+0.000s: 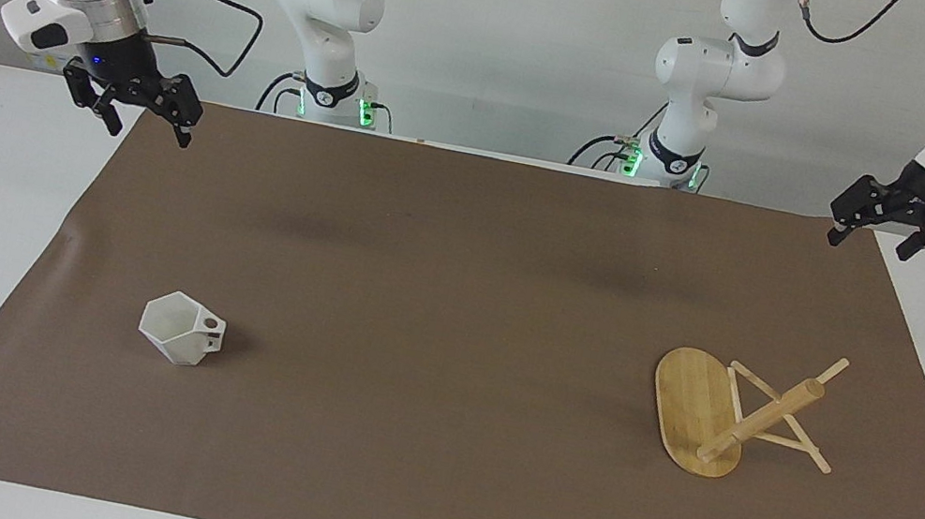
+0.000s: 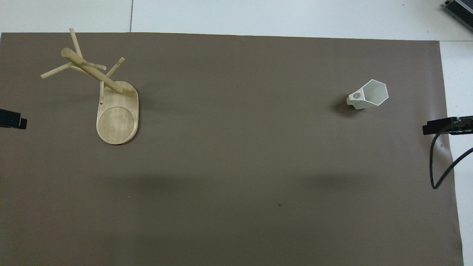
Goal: Hang cup on rack
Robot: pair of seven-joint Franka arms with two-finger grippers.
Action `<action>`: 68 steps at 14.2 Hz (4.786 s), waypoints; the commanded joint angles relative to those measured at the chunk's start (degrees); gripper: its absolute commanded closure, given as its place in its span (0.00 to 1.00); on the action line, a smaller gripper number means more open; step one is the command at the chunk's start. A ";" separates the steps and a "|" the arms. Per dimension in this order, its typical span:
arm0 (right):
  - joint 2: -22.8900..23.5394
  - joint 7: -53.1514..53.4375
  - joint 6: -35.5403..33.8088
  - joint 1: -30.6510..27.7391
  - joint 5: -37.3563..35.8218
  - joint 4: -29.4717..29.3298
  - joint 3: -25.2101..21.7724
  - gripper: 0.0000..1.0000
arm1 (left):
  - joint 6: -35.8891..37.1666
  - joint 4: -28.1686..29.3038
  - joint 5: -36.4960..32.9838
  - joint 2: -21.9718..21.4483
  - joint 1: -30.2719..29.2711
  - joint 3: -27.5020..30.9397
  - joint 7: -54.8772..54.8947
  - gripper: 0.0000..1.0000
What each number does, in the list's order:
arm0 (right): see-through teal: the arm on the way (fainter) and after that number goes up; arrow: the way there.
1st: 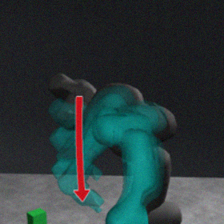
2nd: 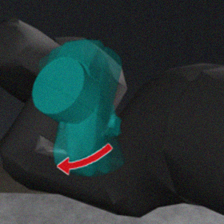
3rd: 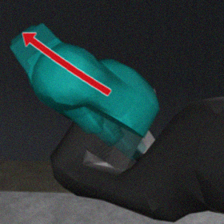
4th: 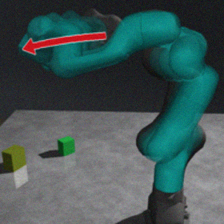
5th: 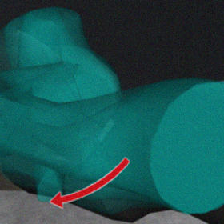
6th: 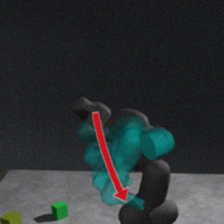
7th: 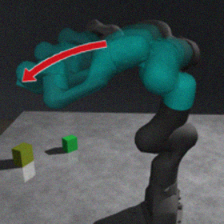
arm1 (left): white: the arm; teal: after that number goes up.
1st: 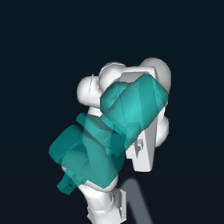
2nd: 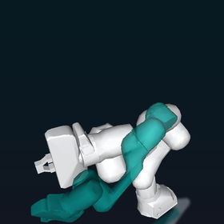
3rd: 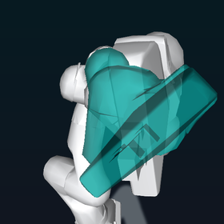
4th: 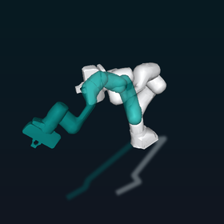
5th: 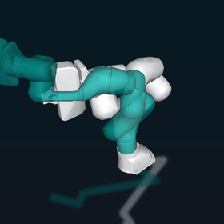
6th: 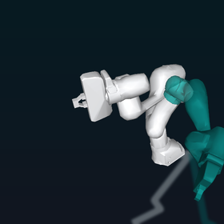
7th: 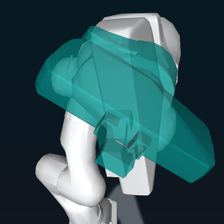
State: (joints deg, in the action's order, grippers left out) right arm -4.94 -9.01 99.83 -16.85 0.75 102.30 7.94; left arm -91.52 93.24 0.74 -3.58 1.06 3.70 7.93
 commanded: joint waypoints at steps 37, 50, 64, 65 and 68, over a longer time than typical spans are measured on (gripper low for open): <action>4.83 -3.12 11.43 -2.48 1.10 3.08 -0.03 0.00 | -0.32 1.50 0.22 -1.34 -0.01 0.08 -0.46 0.00; 21.90 -3.21 34.03 -1.17 -1.63 1.33 0.06 0.00 | -0.32 1.50 0.22 -1.34 -0.01 0.08 -0.46 0.00; 29.55 -2.51 40.37 0.07 -0.66 0.27 0.14 0.00 | 1.34 1.42 0.13 -1.34 -0.10 0.17 -0.46 0.00; 29.29 -2.51 38.71 0.33 -0.66 -0.60 0.14 0.00 | 1.43 1.68 0.13 -1.43 -0.10 0.17 -0.46 0.00; 28.93 -2.59 30.27 0.33 -0.66 -5.60 0.23 0.00 | 1.08 1.51 0.05 -1.43 -0.10 0.17 -0.37 0.00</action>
State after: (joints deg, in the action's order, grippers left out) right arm 24.32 -10.92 134.81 -16.34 -0.21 99.87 7.85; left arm -90.54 93.27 0.74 -3.58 1.06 3.74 7.92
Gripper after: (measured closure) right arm 0.000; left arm 0.000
